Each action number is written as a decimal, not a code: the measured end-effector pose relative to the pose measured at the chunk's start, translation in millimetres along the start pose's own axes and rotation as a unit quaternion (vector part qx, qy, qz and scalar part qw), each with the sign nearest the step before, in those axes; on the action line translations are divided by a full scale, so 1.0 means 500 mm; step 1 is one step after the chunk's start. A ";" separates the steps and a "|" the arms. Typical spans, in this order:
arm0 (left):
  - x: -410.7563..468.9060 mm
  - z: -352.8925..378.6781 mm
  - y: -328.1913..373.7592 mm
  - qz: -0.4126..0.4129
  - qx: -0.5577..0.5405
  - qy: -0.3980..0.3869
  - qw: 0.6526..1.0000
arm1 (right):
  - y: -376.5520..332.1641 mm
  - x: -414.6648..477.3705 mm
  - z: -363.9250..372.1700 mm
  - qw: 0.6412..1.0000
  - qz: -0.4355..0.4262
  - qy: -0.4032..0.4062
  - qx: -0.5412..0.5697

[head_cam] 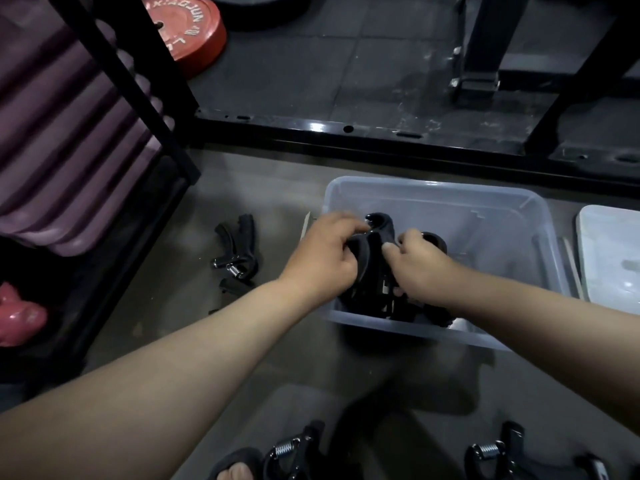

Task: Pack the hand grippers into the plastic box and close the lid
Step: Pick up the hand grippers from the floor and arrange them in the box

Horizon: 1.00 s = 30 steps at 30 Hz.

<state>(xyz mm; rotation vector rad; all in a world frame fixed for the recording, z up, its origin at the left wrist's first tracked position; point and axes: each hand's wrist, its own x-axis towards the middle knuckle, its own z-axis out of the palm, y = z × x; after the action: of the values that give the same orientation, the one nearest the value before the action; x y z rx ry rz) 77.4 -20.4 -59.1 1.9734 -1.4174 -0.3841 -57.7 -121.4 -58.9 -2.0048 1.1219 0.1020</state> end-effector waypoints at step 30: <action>-0.010 0.003 0.004 -0.018 -0.005 0.030 0.999 | -0.055 0.030 -0.015 0.985 0.021 -0.007 -0.170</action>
<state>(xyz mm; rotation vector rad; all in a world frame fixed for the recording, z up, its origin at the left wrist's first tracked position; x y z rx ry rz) 73.2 -16.6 -59.4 1.9892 -1.3406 -0.3436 -30.6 -129.4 -43.3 -2.2735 1.2022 0.3496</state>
